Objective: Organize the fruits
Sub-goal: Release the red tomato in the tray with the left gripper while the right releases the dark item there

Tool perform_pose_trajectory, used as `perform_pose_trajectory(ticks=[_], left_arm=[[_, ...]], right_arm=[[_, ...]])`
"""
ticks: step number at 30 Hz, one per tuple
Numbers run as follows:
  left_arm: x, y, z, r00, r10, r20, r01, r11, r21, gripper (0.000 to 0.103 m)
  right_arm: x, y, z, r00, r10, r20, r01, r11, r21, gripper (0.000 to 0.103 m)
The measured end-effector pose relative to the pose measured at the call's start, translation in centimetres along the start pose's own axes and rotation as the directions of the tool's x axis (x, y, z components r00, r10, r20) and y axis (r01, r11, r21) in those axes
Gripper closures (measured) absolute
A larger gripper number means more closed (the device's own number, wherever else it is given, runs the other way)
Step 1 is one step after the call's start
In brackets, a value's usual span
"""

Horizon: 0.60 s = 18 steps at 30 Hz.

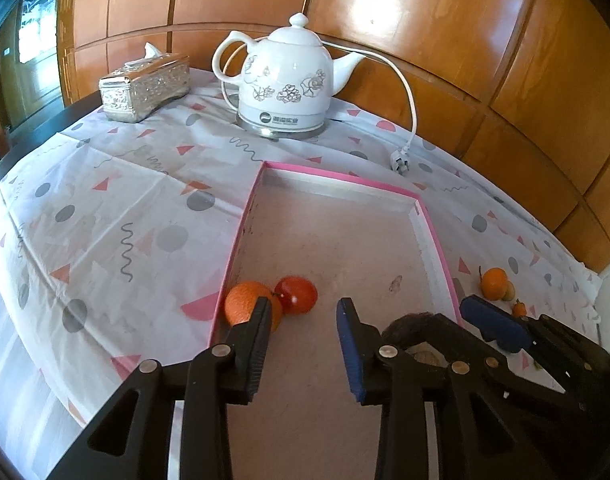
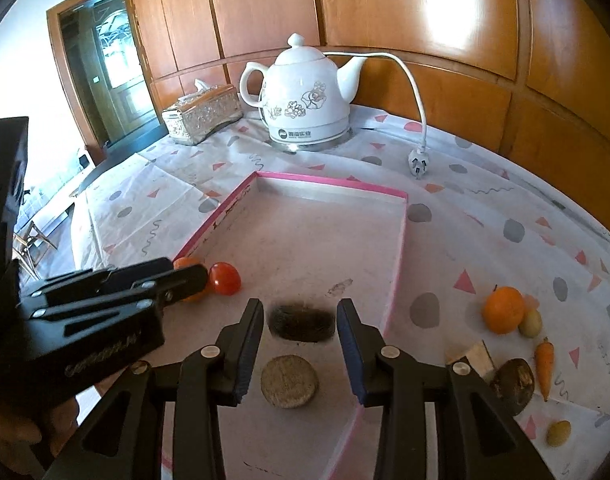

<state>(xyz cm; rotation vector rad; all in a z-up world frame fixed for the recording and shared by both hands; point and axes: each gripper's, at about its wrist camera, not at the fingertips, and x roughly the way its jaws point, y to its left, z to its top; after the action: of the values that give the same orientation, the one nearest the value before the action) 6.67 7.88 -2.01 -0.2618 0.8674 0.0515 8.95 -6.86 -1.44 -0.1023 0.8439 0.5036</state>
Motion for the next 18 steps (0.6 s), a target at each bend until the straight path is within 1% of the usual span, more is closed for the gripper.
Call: perform_pose_trajectory(ticks=[6, 10, 18], left_arm=[[-0.3, -0.2, -0.4, 1.0, 0.007, 0.003, -0.007, 1.0, 0.009, 0.069], [-0.5, -0.7, -0.7, 1.0, 0.0, 0.001, 0.0, 1.0, 0.02, 0.069], [-0.7, -2.1, -1.5, 1.0, -0.011, -0.008, 0.011, 0.998, 0.059, 0.069]], right_arm=[[-0.8, -0.3, -0.6, 1.0, -0.004, 0.008, 0.004, 1.0, 0.024, 0.064], [-1.5, -0.8, -1.2, 1.0, -0.011, 0.015, 0.01, 0.999, 0.053, 0.064], [-3.2, -2.1, -2.8, 0.999, -0.044, 0.03, 0.041, 0.993, 0.108, 0.064]])
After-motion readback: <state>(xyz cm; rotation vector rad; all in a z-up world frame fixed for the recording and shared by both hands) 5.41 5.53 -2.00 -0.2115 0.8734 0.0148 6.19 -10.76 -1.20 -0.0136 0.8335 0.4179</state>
